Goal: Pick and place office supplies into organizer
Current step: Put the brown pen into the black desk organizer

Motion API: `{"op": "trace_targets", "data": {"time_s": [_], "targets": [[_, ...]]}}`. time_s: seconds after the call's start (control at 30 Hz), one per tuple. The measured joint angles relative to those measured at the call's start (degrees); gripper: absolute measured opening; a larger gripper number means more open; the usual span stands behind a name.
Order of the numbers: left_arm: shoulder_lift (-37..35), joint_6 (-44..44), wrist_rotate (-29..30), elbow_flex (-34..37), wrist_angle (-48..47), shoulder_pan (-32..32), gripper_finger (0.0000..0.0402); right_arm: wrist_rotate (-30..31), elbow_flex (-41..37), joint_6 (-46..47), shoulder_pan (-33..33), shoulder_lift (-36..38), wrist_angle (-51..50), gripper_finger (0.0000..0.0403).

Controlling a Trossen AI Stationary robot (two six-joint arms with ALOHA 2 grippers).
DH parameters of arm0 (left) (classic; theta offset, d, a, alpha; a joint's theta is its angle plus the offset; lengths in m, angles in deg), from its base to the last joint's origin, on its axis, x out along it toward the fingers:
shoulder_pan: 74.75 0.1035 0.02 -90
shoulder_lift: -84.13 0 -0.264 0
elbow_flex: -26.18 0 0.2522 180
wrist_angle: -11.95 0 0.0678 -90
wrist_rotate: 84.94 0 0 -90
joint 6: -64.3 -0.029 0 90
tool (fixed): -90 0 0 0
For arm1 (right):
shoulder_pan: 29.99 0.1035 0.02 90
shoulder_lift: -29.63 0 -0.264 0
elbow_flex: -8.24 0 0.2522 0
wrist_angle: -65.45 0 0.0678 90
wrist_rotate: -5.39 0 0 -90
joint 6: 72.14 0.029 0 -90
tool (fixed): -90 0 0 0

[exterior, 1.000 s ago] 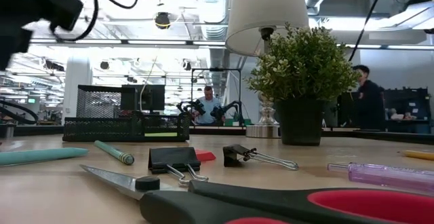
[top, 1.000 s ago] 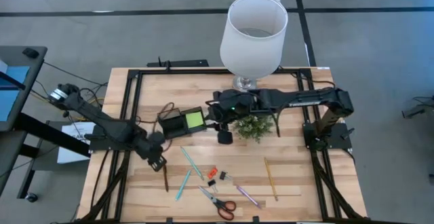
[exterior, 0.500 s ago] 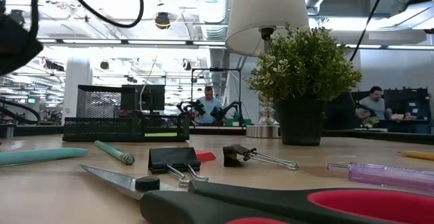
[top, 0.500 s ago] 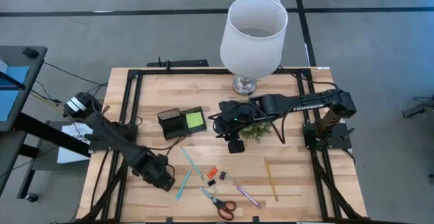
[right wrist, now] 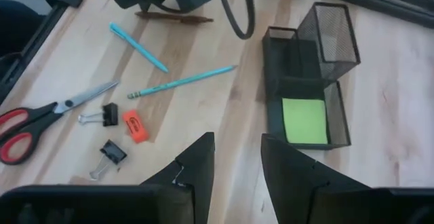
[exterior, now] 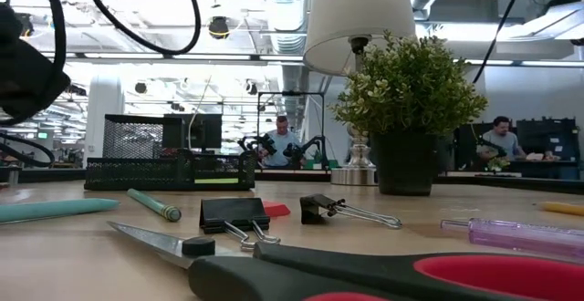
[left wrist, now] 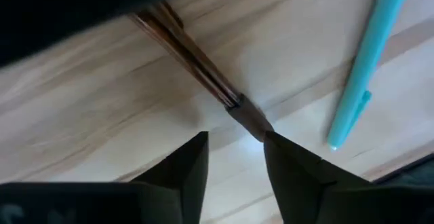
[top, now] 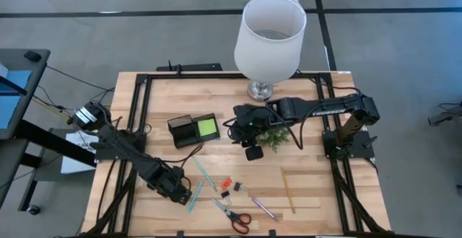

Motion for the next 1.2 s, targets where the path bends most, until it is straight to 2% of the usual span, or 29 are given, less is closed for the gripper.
{"op": "trace_targets", "data": {"time_s": [0.17, 0.37, 0.53, 0.67, 0.83, 1.0, 1.2], "targets": [[0.0, 2.4, 0.3, 0.0, 0.4, 1.2, 0.0166, 0.0, 0.0, 0.0, -1.8, 0.0, -0.3, 0.0115], [0.4, 5.9, 3.8, 0.0, 0.0, 1.5, 0.0171, 0.0, 0.0, -1.3, -3.7, 0.0, -0.5, 0.0115], [1.4, 8.6, 2.5, 0.4, -0.3, 1.2, 0.0162, 0.0, 0.0, -1.5, -4.8, 0.0, -1.1, 0.0115], [2.5, 8.3, -1.0, 0.3, -1.9, 1.0, 0.0151, 0.0, 0.0, -1.5, -5.2, 0.0, -2.0, 0.0115], [2.6, 8.0, -3.7, 0.4, -4.4, 0.6, 0.0128, 0.0, 0.0, -1.5, -5.2, 0.0, -2.0, 0.0115], [2.7, 5.8, -8.1, 0.4, -7.9, -0.3, 0.0085, 0.0, 0.0, -1.3, -5.1, 0.0, -2.2, 0.0115], [2.7, 0.8, -7.8, 0.4, -11.4, -0.9, 0.0031, -0.1, 0.0, 1.3, -4.7, 0.0, -2.4, 0.0115]]}}
